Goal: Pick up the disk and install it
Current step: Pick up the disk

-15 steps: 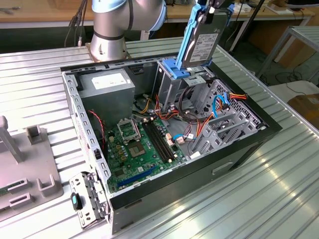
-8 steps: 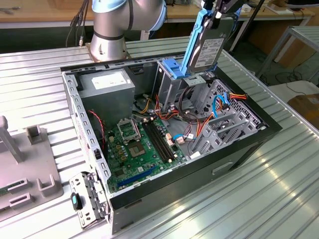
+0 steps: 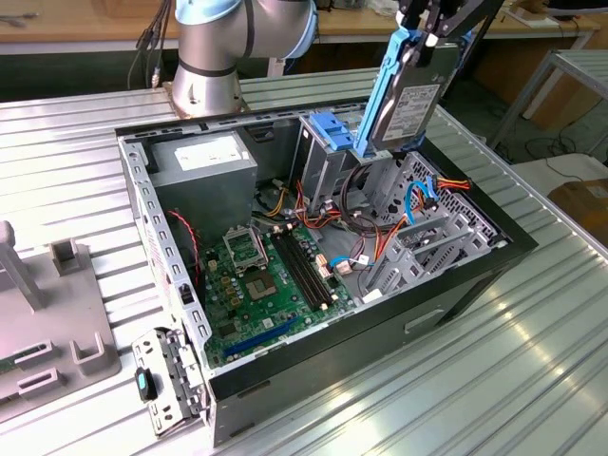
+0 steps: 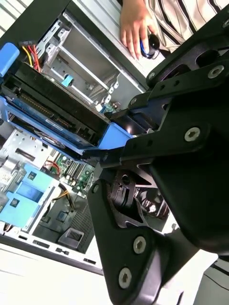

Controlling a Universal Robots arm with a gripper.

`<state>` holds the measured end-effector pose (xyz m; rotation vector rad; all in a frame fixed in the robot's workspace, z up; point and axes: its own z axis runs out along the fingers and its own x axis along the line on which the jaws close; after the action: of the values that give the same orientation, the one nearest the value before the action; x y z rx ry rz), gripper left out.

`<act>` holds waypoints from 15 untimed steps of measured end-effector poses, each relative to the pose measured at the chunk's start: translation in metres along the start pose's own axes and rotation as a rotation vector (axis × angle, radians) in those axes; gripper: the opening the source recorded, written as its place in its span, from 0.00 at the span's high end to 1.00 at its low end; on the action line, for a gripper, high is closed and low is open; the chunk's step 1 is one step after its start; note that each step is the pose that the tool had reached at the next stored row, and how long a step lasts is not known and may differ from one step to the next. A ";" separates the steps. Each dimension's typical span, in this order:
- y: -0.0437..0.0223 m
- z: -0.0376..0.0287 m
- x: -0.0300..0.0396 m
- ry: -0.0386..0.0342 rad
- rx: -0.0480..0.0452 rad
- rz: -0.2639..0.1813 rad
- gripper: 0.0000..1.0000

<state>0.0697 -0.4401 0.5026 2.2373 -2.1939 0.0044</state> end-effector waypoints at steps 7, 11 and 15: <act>0.0005 0.0002 0.0243 0.0037 -0.0001 0.000 0.63; 0.0009 0.0004 0.0436 0.0048 -0.0001 0.000 0.63; 0.0011 0.0005 0.0591 0.0056 -0.0001 0.000 0.63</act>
<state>0.0697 -0.4991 0.5025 2.2344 -2.1910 0.0106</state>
